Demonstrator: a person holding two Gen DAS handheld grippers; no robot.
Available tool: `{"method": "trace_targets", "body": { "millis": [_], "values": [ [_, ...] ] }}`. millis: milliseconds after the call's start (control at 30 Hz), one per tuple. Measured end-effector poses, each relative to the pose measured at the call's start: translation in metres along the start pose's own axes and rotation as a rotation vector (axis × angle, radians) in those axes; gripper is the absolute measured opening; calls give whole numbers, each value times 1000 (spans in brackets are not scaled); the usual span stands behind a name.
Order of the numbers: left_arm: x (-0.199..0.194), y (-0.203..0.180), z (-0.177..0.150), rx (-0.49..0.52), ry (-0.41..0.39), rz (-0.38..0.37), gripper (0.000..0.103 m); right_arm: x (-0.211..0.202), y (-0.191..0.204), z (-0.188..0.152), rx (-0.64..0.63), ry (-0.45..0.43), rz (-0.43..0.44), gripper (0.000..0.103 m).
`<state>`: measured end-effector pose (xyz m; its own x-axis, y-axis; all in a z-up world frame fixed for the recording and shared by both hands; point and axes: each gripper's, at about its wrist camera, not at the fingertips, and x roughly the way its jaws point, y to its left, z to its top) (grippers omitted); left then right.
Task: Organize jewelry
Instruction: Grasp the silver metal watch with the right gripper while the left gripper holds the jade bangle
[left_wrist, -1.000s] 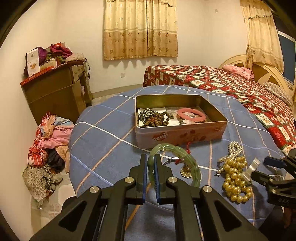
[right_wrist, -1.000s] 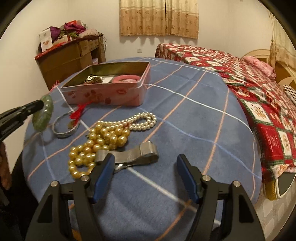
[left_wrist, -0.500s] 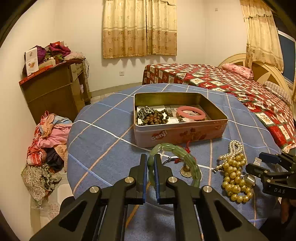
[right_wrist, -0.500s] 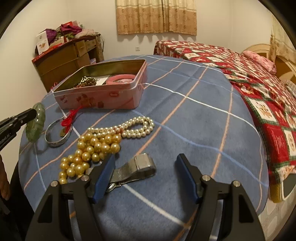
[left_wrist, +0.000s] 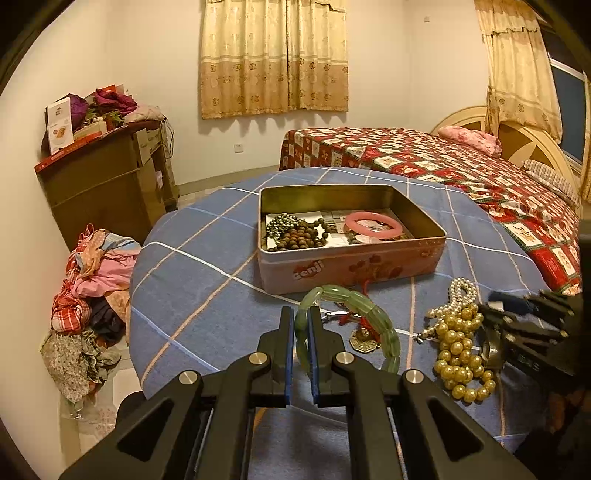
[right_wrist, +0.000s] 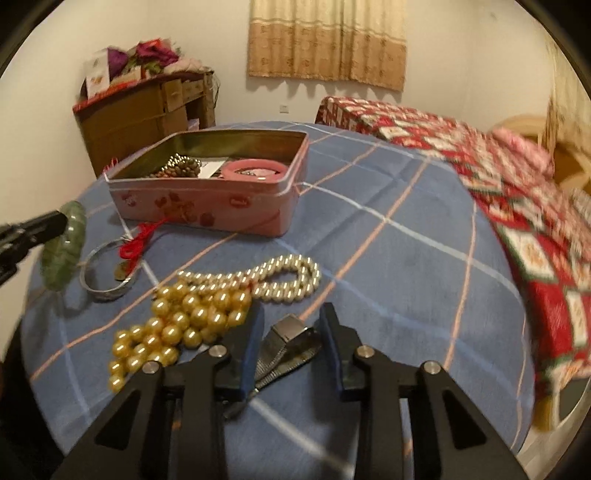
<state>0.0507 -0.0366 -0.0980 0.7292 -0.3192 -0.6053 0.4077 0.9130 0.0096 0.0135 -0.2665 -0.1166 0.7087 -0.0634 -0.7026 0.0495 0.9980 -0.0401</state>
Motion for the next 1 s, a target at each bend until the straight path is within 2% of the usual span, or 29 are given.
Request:
{"method": "trace_targets", "body": {
  "millis": [67,133,300,500,600,733,1000],
  "values": [
    [-1,0,0,0,-3,2,6,-1,-5,3,20,3,-10,36],
    [0,1,0,-5,0,1,6,-7,-10,2,63,12,-1,51],
    [4,0,-1,-8,10,-6,6,-13,-6,-7,98,58,11,53],
    [4,-1,-3,-8,10,-13,6,-9,-9,-7,151,90,-31,52],
    [3,0,-2,-14,5,-16,6,-10,-6,-9,141,79,-32,38],
    [-1,2,-1,-20,-3,-20,6,-15,-5,-10,135,68,-16,32],
    [-1,6,0,-26,-5,-20,6,-23,-1,-3,103,22,-12,31]
  ]
}}
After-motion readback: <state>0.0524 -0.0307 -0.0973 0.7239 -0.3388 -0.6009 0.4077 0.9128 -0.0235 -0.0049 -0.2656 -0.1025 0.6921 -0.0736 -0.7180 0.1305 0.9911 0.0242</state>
